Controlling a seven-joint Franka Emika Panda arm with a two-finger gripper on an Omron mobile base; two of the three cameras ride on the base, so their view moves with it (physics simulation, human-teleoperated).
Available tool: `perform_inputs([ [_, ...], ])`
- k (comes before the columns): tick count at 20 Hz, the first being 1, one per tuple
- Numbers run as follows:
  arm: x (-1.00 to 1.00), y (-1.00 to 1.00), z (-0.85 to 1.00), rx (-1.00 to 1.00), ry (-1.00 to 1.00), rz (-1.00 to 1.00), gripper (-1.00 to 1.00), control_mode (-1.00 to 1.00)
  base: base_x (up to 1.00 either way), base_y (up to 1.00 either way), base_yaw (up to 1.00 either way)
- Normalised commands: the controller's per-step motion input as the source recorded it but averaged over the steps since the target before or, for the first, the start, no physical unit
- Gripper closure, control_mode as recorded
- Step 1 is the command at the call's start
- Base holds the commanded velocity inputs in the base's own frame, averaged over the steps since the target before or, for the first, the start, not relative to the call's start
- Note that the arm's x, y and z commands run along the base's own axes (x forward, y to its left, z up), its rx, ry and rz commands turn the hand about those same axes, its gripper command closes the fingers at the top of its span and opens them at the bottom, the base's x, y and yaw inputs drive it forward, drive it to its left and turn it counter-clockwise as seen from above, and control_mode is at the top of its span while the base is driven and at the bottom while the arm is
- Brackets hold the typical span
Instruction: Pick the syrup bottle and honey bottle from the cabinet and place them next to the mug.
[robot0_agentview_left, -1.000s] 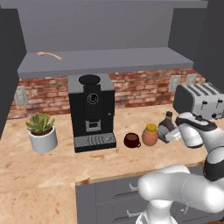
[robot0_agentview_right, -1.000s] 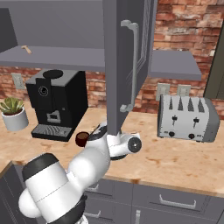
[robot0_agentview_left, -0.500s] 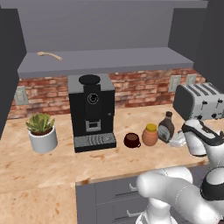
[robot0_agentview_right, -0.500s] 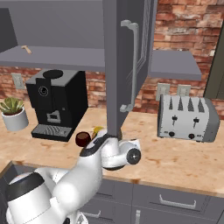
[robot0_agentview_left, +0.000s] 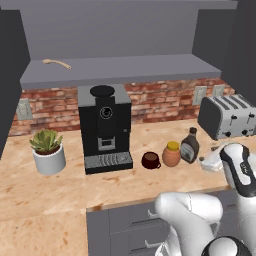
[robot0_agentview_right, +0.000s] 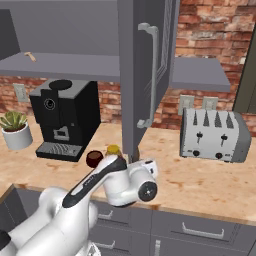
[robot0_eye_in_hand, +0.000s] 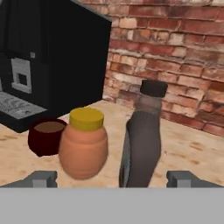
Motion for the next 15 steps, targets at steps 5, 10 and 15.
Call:
perform_inputs([
  [5,-0.07,0.47,0.88,0.01,-0.08,0.0,-1.0,-1.0,0.0,0.0,0.0],
  [10,-0.27,0.49,1.0,0.0,0.0,0.0,-1.0,-1.0,0.0,0.0,0.0],
  [15,-0.38,0.46,1.0,0.0,0.03,0.0,-1.0,-1.0,0.0,0.0,0.0],
])
